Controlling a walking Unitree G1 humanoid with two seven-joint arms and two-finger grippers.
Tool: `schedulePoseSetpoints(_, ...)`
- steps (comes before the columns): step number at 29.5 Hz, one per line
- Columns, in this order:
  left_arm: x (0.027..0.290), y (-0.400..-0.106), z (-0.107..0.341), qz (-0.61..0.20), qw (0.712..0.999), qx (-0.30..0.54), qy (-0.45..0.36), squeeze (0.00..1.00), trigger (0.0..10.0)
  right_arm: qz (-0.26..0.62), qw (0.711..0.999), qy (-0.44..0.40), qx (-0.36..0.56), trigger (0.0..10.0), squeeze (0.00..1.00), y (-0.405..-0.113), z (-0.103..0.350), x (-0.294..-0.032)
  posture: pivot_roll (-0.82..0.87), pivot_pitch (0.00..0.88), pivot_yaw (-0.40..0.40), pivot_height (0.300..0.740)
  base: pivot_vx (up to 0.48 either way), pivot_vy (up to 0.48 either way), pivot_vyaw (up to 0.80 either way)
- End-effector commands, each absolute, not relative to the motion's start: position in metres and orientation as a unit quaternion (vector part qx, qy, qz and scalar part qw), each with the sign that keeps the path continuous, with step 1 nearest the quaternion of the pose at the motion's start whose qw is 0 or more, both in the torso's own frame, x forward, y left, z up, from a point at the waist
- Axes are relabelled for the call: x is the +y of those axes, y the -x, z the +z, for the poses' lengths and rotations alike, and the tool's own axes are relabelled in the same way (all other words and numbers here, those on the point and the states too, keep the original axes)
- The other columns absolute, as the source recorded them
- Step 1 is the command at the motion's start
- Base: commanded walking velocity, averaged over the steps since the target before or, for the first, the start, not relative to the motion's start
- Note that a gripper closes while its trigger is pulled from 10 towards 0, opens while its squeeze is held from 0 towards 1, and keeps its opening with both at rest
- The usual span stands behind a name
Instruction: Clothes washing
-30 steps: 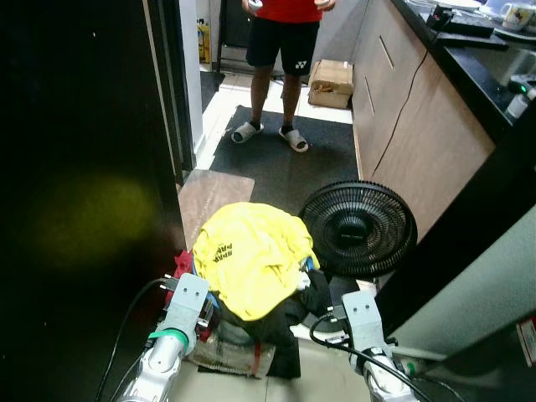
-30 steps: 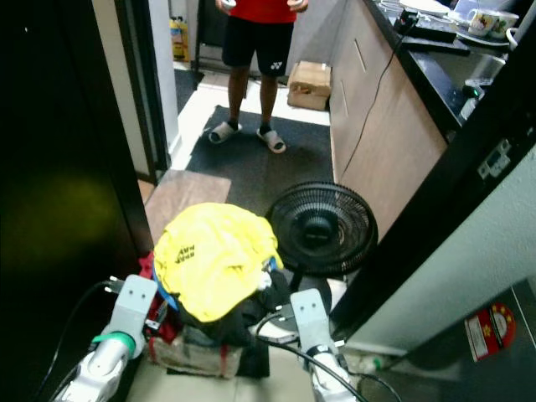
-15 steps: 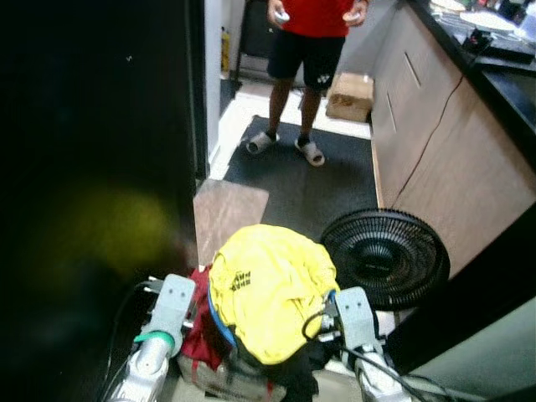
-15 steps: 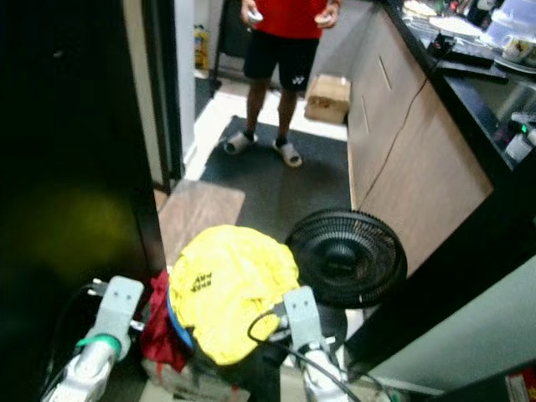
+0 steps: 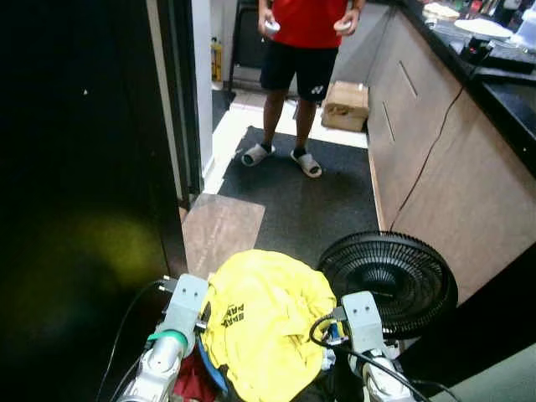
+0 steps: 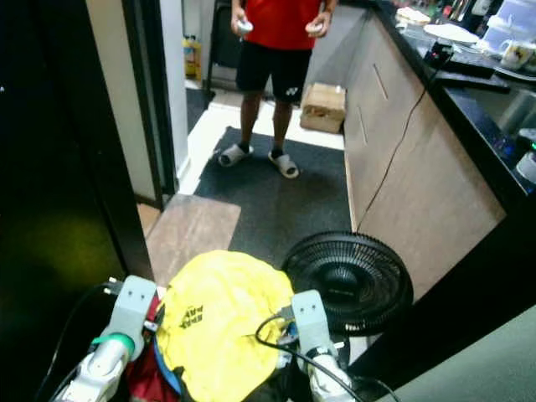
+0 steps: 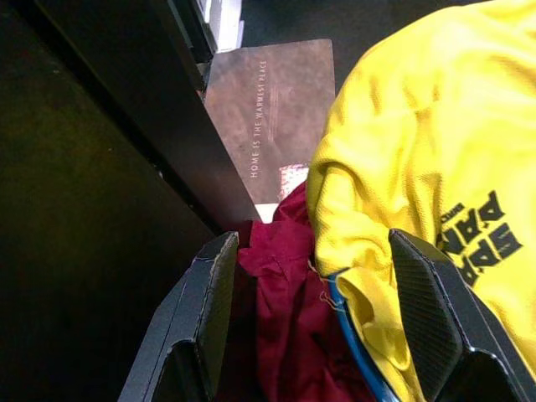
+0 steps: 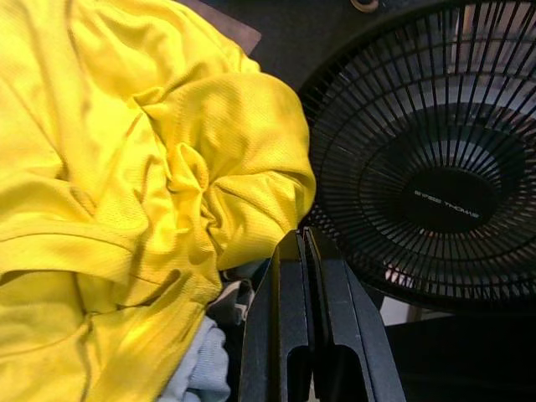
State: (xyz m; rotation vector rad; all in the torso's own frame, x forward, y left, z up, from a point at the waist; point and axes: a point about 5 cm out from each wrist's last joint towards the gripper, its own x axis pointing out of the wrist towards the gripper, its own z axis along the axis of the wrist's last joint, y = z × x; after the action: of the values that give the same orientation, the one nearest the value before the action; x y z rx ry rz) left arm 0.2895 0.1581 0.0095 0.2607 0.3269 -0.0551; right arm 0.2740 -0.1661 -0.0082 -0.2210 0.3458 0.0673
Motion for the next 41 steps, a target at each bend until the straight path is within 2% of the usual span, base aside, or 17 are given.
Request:
schedulePoseSetpoints(1, 0.155, -0.286, 0.005, -0.034, 0.976, 0.175, -0.125, 0.00, 10.0, 0.025, 0.977, 0.109, 0.180, 10.0, 0.00, -0.269, -0.012, -0.170, 0.07, 0.000, -0.021, 0.740, 0.000, 0.000, 0.00)
schedulePoseSetpoints(3, 0.153, -0.288, 0.007, -0.037, 0.978, 0.170, -0.117, 0.00, 10.0, 0.025, 0.979, 0.111, 0.171, 10.0, 0.00, -0.272, -0.009, -0.171, 0.07, 0.000, -0.021, 0.740, 0.000, 0.000, 0.00)
schedulePoseSetpoints(5, 0.150, -0.293, 0.014, -0.033, 0.981, 0.160, -0.103, 0.00, 10.0, 0.028, 0.988, 0.107, 0.108, 10.0, 0.00, -0.289, 0.014, -0.167, 0.07, 0.010, -0.018, 0.740, 0.000, 0.000, 0.00)
schedulePoseSetpoints(7, 0.150, -0.293, 0.014, -0.033, 0.981, 0.160, -0.103, 0.00, 10.0, 0.028, 0.988, 0.107, 0.108, 10.0, 0.00, -0.289, 0.014, -0.167, 0.07, 0.010, -0.018, 0.740, 0.000, 0.000, 0.00)
schedulePoseSetpoints(10, 0.157, -0.291, 0.009, -0.023, 0.978, 0.178, -0.104, 0.00, 10.0, 0.031, 0.991, 0.101, 0.076, 10.0, 0.00, -0.300, 0.028, -0.160, 0.08, 0.054, -0.018, 0.740, 0.000, 0.000, 0.00)
schedulePoseSetpoints(22, 0.159, -0.293, 0.014, -0.041, 0.976, 0.178, -0.117, 0.00, 10.0, 0.015, 0.989, 0.113, 0.090, 10.0, 0.00, -0.309, 0.030, -0.162, 0.12, 0.186, 0.013, 0.740, 0.000, 0.000, 0.00)
schedulePoseSetpoints(28, 0.159, -0.290, 0.011, -0.078, 0.969, 0.197, -0.129, 0.00, 10.0, 0.012, 0.989, 0.118, 0.089, 10.0, 0.00, -0.312, 0.034, -0.168, 0.10, 0.207, 0.030, 0.740, 0.000, 0.000, 0.00)
schedulePoseSetpoints(34, 0.136, -0.298, 0.013, -0.124, 0.961, 0.202, -0.140, 0.00, 10.0, -0.013, 0.984, 0.145, 0.101, 10.0, 0.00, -0.306, 0.031, -0.194, 0.05, 0.212, 0.059, 0.740, 0.000, 0.000, 0.00)
schedulePoseSetpoints(36, 0.120, -0.308, 0.022, -0.142, 0.961, 0.191, -0.138, 0.00, 10.0, -0.020, 0.983, 0.151, 0.101, 10.0, 0.00, -0.303, 0.030, -0.202, 0.04, 0.200, 0.069, 0.740, 0.000, 0.000, 0.00)
schedulePoseSetpoints(39, 0.108, -0.316, 0.031, -0.155, 0.962, 0.179, -0.135, 0.00, 10.0, -0.018, 0.985, 0.146, 0.094, 10.0, 0.00, -0.301, 0.032, -0.206, 0.04, 0.196, 0.074, 0.740, 0.000, 0.000, 0.00)
schedulePoseSetpoints(41, 0.104, -0.321, 0.038, -0.161, 0.963, 0.171, -0.132, 0.00, 10.0, -0.002, 0.990, 0.117, 0.079, 10.0, 0.00, -0.307, 0.038, -0.197, 0.03, 0.189, 0.077, 0.740, 0.000, 0.000, 0.00)
